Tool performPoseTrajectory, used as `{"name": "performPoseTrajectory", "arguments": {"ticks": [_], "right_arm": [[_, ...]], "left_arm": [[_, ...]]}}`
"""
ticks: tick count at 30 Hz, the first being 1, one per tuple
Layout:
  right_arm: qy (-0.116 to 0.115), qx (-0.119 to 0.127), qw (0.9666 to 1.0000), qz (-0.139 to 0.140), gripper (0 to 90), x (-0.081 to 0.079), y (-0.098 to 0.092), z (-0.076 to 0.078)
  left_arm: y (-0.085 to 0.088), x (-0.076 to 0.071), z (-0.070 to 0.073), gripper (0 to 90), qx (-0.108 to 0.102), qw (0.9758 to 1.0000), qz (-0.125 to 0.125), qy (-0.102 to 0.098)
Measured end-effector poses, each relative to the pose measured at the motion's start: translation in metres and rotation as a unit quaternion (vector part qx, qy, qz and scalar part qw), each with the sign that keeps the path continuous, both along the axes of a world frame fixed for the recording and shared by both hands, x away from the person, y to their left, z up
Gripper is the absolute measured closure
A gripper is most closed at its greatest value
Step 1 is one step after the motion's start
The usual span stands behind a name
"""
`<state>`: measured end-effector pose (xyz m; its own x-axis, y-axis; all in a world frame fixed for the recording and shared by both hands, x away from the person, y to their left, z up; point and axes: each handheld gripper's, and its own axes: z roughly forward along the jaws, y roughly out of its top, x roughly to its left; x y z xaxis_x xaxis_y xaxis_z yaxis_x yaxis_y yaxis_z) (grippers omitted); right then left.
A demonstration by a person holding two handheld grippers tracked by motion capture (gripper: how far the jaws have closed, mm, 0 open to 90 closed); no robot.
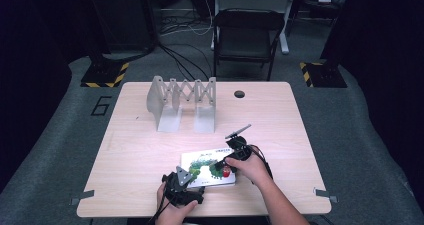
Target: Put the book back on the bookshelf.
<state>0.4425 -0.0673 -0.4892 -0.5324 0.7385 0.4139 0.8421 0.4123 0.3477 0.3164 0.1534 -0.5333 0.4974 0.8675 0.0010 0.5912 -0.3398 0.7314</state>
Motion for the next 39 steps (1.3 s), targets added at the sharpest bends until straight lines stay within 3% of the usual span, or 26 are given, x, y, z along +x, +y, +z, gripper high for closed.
{"name": "performPoseTrajectory", "arguments": {"ticks": [8, 19, 21, 27, 33, 36, 39], "right_arm": [[0.006, 0.013, 0.9999, -0.001, 29.4, 0.003, -0.005, -0.001], [0.008, 0.010, 0.9999, 0.001, 27.2, 0.001, -0.002, -0.001], [0.016, 0.013, 0.9998, 0.005, 25.9, 0.000, -0.001, -0.001], [0.009, 0.006, 0.9999, 0.008, 23.7, -0.002, 0.001, 0.000], [0.008, 0.007, 0.9997, 0.022, 15.2, -0.004, 0.005, -0.001], [0.009, 0.006, 0.9997, 0.020, 16.3, -0.004, 0.005, -0.001], [0.007, 0.004, 0.9999, 0.009, 24.9, -0.003, 0.002, 0.000]], "left_arm": [[0.001, 0.000, 0.000, 0.5, 0.004, 1.0000, -0.004, -0.003], [0.001, 0.000, 0.000, 0.6, 0.004, 1.0000, -0.005, -0.003], [0.001, 0.000, 0.000, 0.6, 0.004, 1.0000, -0.005, -0.004], [0.001, 0.000, 0.000, 0.8, 0.003, 1.0000, -0.005, -0.004], [0.001, 0.000, 0.000, 1.1, 0.003, 1.0000, -0.005, -0.004], [0.001, 0.000, 0.000, 1.1, 0.004, 1.0000, -0.006, -0.002], [0.001, 0.000, 0.000, 1.1, 0.003, 1.0000, -0.004, -0.005]]}}
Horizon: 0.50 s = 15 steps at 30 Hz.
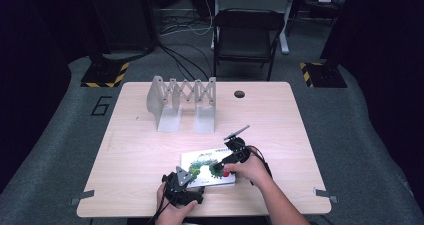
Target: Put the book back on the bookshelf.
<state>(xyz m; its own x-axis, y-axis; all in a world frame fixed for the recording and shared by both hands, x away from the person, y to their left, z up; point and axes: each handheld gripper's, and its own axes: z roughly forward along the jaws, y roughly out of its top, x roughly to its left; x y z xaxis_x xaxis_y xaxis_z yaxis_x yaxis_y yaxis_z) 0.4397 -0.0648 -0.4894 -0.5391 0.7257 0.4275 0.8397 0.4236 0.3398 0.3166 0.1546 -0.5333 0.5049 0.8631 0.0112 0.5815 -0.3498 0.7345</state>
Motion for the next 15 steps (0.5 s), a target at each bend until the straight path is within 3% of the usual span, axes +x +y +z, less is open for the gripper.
{"name": "performPoseTrajectory", "arguments": {"ticks": [8, 15], "right_arm": [[0.018, 0.014, 0.9997, 0.003, 31.7, 0.0020, -0.0058, -0.0008], [0.025, 0.012, 0.9996, 0.009, 32.8, 0.0027, -0.0069, 0.0001]], "left_arm": [[0.0000, 0.0000, 0.0000, 1.0, 0.000, 1.0000, 0.000, 0.000], [0.0002, 0.0002, 0.0003, 1.0, 0.001, 1.0000, -0.001, 0.001]]}}
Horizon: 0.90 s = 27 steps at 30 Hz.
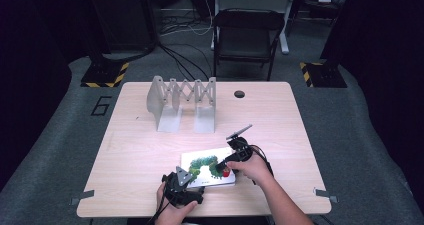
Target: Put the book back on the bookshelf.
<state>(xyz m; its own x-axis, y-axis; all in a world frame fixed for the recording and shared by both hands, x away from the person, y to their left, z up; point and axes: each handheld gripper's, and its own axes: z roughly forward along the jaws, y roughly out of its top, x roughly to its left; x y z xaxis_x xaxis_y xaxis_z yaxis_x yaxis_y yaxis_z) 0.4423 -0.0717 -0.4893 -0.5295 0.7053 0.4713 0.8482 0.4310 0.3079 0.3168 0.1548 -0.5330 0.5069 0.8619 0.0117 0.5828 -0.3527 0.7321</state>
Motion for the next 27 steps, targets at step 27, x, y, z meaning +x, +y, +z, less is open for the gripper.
{"name": "performPoseTrajectory", "arguments": {"ticks": [27], "right_arm": [[-0.019, 0.095, 0.9952, -0.014, 52.2, 0.000, -0.014, 0.025]], "left_arm": [[0.021, 0.013, 0.012, 13.0, -0.010, 0.9976, -0.051, 0.045]]}}
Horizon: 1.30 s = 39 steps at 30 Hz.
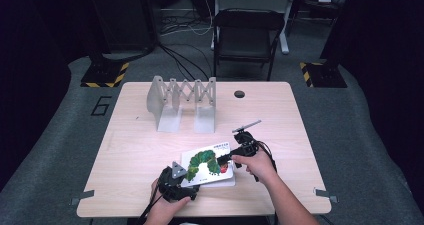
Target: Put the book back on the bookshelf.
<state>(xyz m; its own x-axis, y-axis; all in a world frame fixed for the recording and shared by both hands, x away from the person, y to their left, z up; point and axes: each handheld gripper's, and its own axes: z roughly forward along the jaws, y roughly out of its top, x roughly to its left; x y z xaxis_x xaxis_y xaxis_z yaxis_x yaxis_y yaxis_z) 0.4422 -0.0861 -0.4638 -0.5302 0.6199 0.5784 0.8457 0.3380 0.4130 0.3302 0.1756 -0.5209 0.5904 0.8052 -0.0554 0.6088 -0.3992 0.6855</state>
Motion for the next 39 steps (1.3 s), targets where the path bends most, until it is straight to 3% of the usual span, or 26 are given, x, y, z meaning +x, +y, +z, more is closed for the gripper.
{"name": "performPoseTrajectory", "arguments": {"ticks": [3, 10, 17, 21, 29, 34, 35, 39], "right_arm": [[-0.002, 0.013, 0.9999, 0.006, 53.6, 0.001, 0.000, 0.005], [0.002, -0.001, 0.9998, 0.018, 53.4, 0.004, 0.004, 0.011], [0.011, -0.042, 0.9990, 0.013, 50.5, 0.004, 0.012, 0.017], [0.001, -0.074, 0.9970, 0.024, 50.8, 0.003, 0.018, 0.023], [0.002, -0.085, 0.9957, 0.038, 52.7, 0.005, 0.024, 0.033], [0.014, -0.093, 0.9949, 0.037, 52.9, 0.006, 0.029, 0.039], [0.017, -0.092, 0.9950, 0.035, 52.7, 0.006, 0.030, 0.040], [0.050, -0.094, 0.9939, 0.030, 52.4, 0.010, 0.031, 0.041]], "left_arm": [[0.002, 0.000, 0.000, 14.3, -0.001, 1.0000, -0.002, 0.001], [0.002, 0.000, 0.000, 14.8, -0.005, 1.0000, -0.002, -0.002], [0.003, 0.001, 0.000, 15.0, 0.000, 1.0000, -0.008, -0.004], [0.003, 0.001, 0.000, 15.2, 0.001, 0.9999, -0.011, -0.002], [0.005, 0.001, 0.000, 15.2, 0.007, 0.9997, -0.021, -0.003], [0.009, 0.001, 0.000, 16.5, 0.005, 0.9994, -0.032, -0.008], [0.009, 0.001, -0.001, 16.8, -0.003, 0.9996, -0.026, -0.011], [0.010, 0.000, -0.002, 17.0, -0.005, 0.9994, -0.032, -0.013]]}}
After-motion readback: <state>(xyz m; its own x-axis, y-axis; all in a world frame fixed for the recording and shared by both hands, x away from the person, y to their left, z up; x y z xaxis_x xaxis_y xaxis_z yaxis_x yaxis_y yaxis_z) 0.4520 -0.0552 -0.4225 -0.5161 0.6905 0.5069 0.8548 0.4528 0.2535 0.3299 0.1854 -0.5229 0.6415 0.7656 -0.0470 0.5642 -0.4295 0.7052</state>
